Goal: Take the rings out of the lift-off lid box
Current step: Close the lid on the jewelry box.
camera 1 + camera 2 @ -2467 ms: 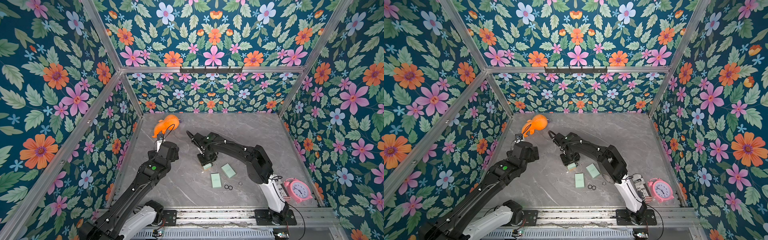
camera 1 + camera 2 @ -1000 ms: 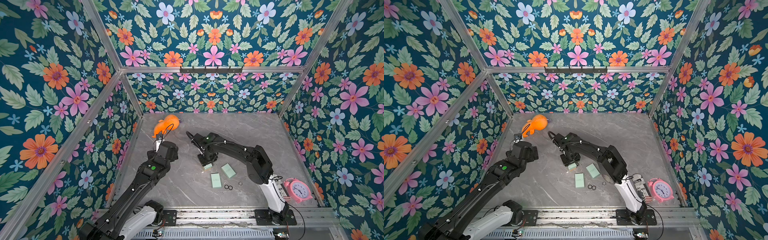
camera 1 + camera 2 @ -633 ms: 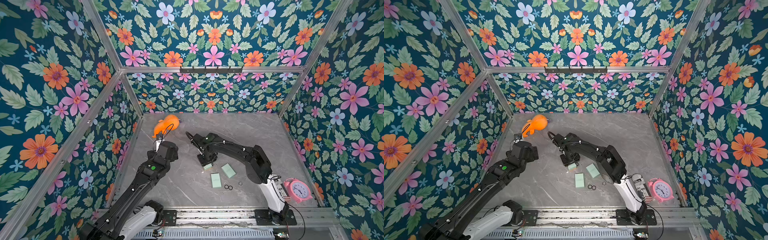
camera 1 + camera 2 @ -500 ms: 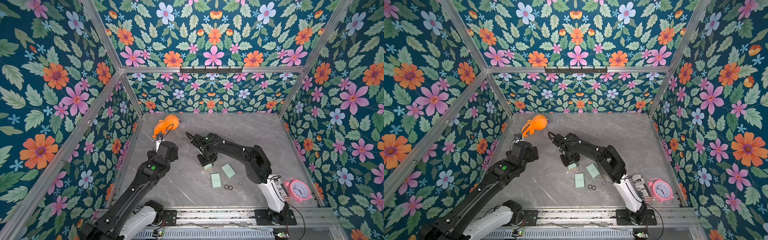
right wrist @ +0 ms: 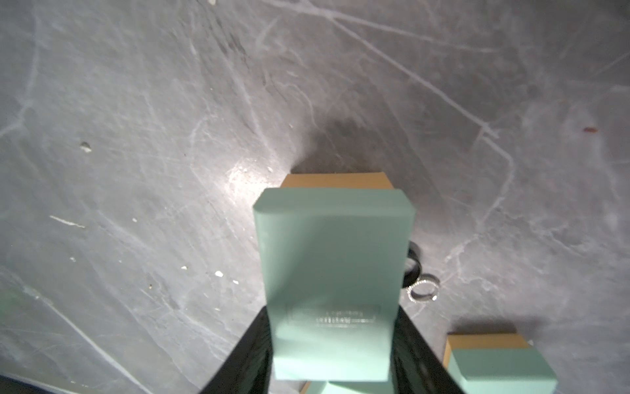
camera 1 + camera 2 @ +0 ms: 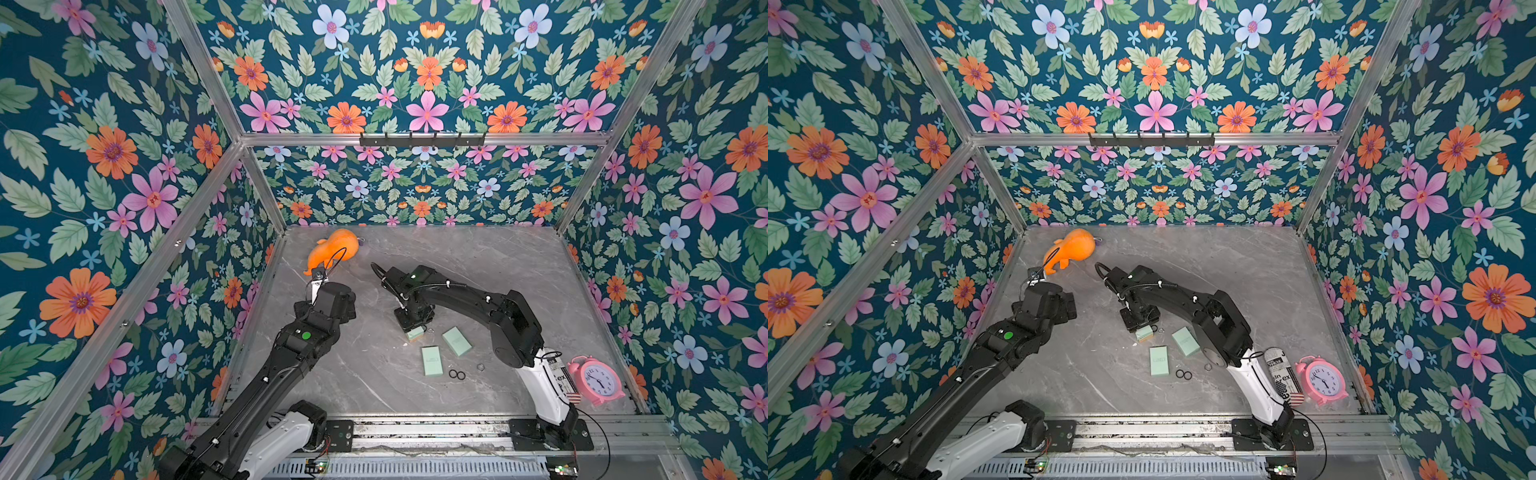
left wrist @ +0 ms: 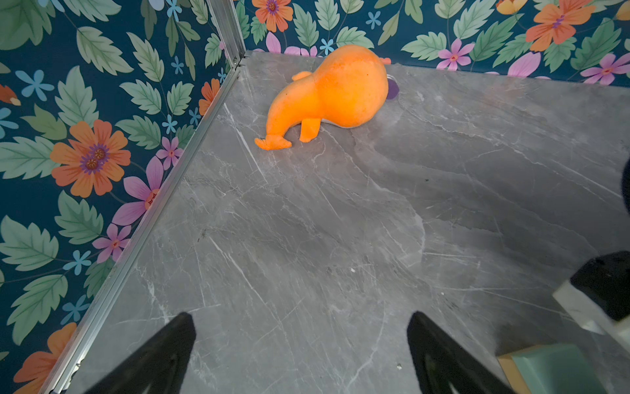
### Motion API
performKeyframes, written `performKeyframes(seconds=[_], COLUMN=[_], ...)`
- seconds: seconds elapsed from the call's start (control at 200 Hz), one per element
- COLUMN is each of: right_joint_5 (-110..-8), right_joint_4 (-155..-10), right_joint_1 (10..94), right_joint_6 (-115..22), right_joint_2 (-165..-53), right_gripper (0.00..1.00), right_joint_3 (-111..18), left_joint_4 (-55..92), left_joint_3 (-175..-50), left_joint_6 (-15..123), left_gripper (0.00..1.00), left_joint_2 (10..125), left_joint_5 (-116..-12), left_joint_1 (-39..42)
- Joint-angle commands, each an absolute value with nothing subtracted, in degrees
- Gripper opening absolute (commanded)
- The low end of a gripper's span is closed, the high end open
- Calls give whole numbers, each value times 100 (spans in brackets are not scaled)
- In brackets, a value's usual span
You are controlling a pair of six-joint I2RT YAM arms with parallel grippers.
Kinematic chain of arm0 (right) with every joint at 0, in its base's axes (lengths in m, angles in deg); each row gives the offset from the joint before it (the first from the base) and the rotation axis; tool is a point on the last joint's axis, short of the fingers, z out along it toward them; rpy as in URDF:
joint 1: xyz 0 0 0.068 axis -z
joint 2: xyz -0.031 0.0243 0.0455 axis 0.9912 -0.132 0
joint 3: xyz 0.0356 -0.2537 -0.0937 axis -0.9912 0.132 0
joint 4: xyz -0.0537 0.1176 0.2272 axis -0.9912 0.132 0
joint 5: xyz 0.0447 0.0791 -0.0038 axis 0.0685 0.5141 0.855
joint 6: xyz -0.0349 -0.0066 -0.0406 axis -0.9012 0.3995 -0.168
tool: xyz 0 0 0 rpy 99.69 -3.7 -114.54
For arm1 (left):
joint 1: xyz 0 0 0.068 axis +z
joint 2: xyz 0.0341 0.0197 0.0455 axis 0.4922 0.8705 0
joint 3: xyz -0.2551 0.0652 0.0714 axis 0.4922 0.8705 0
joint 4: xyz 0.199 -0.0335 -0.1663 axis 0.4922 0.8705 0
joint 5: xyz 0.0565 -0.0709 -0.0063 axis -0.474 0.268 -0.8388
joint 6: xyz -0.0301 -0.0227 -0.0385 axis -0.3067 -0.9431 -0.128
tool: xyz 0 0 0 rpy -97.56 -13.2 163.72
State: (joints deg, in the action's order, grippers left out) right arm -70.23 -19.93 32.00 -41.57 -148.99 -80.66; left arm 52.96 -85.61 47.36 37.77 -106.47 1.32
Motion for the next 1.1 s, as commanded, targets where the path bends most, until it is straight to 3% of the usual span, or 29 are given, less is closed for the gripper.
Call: performKeyframes(seconds=[0.0, 1.095], right_joint_5=[-7084, -7064], right_joint_4=[-1843, -1918], right_joint_1=[3199, 3196], right_joint_6=[-4166, -4204], right_joint_2=[-14848, -14905], right_gripper=[31, 36], right_joint_3=[-8094, -7981], left_joint_4=[5377, 5370], left_joint_3=[-8578, -8574], left_joint_6=[4786, 4795], left_gripper=[99, 100], left_joint_2=[3775, 3784], left_joint_5=[-10689, -10650], left_joint_1=[145, 180])
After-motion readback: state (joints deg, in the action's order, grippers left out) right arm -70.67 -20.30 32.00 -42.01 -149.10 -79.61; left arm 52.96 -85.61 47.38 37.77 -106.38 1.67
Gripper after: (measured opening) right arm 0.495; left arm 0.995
